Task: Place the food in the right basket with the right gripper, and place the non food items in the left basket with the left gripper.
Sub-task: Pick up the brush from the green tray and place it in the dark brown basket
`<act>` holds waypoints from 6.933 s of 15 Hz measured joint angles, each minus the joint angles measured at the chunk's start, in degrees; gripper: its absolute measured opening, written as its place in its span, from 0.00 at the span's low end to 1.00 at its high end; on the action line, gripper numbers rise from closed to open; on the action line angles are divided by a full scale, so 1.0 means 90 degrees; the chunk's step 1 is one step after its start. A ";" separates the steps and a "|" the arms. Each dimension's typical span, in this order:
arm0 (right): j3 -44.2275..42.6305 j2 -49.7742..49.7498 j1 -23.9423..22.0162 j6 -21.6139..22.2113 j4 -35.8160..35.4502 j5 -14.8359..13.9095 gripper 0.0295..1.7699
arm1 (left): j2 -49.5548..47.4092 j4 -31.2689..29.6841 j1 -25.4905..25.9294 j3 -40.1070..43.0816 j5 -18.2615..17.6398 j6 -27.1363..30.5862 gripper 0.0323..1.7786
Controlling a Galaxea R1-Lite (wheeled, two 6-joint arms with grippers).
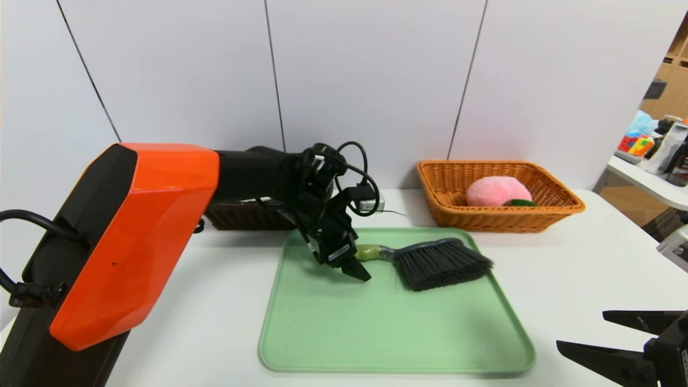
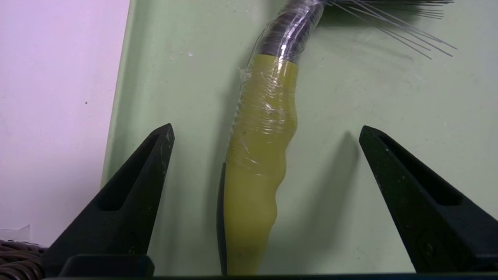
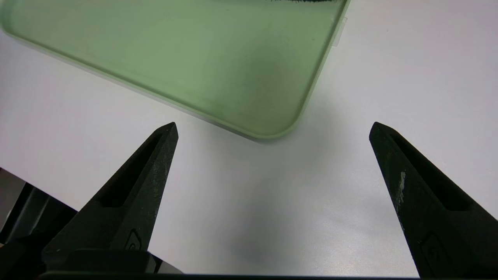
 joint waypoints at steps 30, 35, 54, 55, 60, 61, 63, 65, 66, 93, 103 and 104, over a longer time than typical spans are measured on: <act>0.0011 -0.0116 0.0000 0.0000 0.0000 0.0080 0.96 | 0.0125 -0.0148 -0.0011 -0.0003 -0.0039 -0.0024 0.27; 0.0007 -0.0119 0.0000 0.0000 -0.0003 0.0080 0.96 | -0.0001 -0.0107 -0.0012 0.0004 -0.0027 -0.0027 0.27; 0.0031 -0.0253 0.0019 0.0000 -0.0009 0.0276 0.96 | -0.1391 0.0352 0.0200 0.0009 0.0014 -0.0031 0.27; 0.0031 -0.0255 0.0031 -0.0001 -0.0009 0.0276 0.96 | -0.1462 0.0355 0.0200 0.0009 0.0022 -0.0031 0.27; 0.0034 -0.0253 0.0073 -0.0001 -0.0095 0.0276 0.96 | -0.1845 0.0478 0.0340 0.0009 0.0024 -0.0034 0.27; 0.0035 -0.0253 0.0073 -0.0001 -0.0095 0.0279 0.96 | -0.1923 0.0490 0.0390 0.0009 0.0026 -0.0034 0.27; 0.0041 -0.0255 0.0074 -0.0001 -0.0092 0.0276 0.96 | -0.2076 0.0532 0.0528 0.0009 0.0024 -0.0030 0.27; 0.0068 -0.0255 0.0077 -0.0001 -0.0092 0.0274 0.96 | -0.2206 0.0549 0.0750 0.0009 0.0007 -0.0030 0.27; 0.0093 -0.0255 0.0083 -0.0001 -0.0095 0.0274 0.96 | -0.2276 0.0591 0.0908 0.0009 -0.0012 -0.0027 0.27; 0.0577 -0.0692 -0.0012 0.0003 -0.0085 0.0274 0.96 | -0.1544 0.0242 0.4199 0.0000 -0.2842 0.2025 0.27; 0.0643 -0.0699 -0.0146 -0.0007 -0.0085 0.0377 0.96 | -0.1015 -0.0695 0.4425 0.0000 -0.2958 0.2025 0.27; 0.0643 -0.0692 -0.0168 -0.0009 -0.0083 0.0405 0.96 | -0.0966 -0.0757 0.4428 0.0000 -0.2958 0.2022 0.27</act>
